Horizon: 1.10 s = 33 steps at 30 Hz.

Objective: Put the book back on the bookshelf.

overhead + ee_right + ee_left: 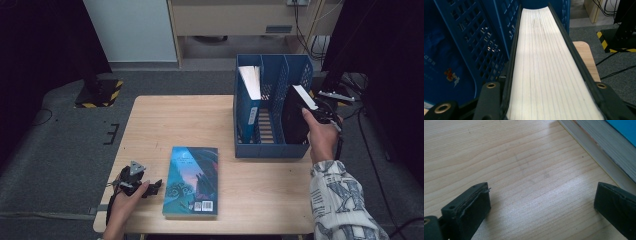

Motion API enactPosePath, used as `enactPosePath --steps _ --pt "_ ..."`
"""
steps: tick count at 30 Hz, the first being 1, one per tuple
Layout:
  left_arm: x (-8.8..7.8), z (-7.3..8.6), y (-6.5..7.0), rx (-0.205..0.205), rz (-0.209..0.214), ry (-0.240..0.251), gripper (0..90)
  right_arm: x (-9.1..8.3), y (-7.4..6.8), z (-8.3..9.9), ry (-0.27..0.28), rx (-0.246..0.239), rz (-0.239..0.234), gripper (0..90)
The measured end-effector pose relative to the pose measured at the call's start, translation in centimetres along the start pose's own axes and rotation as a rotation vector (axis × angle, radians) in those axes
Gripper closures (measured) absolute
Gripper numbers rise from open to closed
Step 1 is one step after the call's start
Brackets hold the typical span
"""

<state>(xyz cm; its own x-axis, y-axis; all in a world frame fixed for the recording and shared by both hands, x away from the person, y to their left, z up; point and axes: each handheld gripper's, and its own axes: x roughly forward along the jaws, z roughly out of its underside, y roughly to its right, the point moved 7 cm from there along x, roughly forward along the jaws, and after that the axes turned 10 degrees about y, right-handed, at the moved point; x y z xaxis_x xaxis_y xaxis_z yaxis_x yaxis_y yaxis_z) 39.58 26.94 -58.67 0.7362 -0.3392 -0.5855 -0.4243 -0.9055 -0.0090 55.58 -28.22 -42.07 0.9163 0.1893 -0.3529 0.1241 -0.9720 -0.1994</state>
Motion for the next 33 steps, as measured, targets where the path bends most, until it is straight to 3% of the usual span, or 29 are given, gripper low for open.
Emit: enactPosePath --steps 14,19,26,33 --pt "0.0 0.0 0.0 0.0 0.0 0.0 0.0 -1.1 -0.1 0.8 0.004 0.003 -0.012 48.0" --pt "0.0 0.0 0.0 0.0 0.0 0.001 0.0 -1.3 -0.5 0.7 0.015 0.028 -0.033 44.3" --pt "0.0 0.0 0.0 0.0 0.001 0.001 0.0 -1.1 -1.1 0.3 0.025 0.041 -0.056 41.1" --pt "0.0 0.0 0.0 -0.001 0.001 0.0 0.0 -0.7 -1.4 0.1 0.015 0.048 -0.047 41.0"
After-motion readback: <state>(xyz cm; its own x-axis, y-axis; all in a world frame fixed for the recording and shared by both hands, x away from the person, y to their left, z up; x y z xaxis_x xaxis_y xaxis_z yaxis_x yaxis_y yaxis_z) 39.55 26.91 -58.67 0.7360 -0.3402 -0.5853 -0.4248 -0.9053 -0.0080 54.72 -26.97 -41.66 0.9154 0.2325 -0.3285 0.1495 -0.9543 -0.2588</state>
